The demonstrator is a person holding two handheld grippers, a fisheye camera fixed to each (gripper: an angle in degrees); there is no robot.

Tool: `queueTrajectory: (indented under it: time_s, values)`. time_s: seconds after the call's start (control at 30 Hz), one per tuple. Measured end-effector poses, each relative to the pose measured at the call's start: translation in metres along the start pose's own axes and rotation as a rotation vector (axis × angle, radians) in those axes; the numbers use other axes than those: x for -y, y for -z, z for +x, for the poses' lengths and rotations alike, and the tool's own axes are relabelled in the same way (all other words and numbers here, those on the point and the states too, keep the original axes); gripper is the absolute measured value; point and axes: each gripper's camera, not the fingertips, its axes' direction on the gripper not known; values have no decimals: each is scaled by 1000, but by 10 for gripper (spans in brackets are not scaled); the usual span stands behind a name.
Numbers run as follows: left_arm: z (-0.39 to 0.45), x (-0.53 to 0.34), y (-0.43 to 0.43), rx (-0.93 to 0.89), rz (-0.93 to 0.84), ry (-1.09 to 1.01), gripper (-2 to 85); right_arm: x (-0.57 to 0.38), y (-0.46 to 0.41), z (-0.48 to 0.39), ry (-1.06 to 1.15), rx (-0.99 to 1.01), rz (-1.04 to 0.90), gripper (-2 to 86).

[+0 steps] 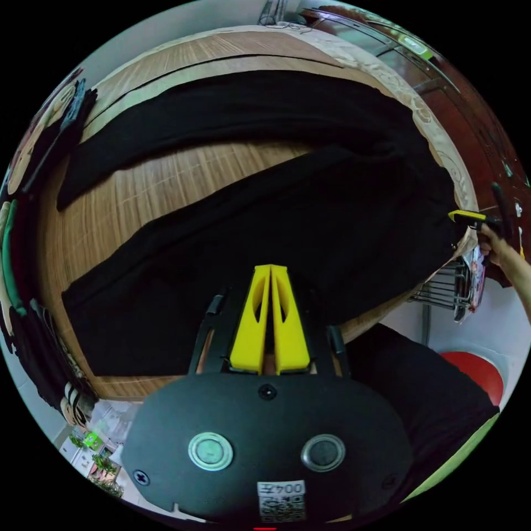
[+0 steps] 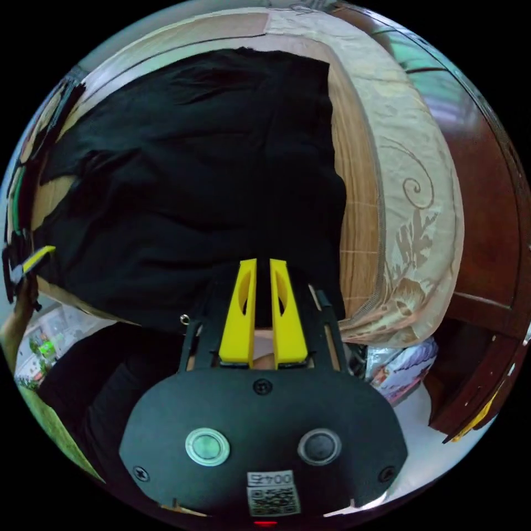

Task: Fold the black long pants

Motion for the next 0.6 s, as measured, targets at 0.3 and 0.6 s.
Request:
queueTrajectory:
  time_s: [0.3, 0.6]
  values:
    - [-50, 79, 60, 42, 230, 96, 4, 88, 71, 15, -134, 156, 319, 53]
    - [-78, 267, 12, 147, 237, 59, 3, 185, 31, -41, -215, -30, 236, 57]
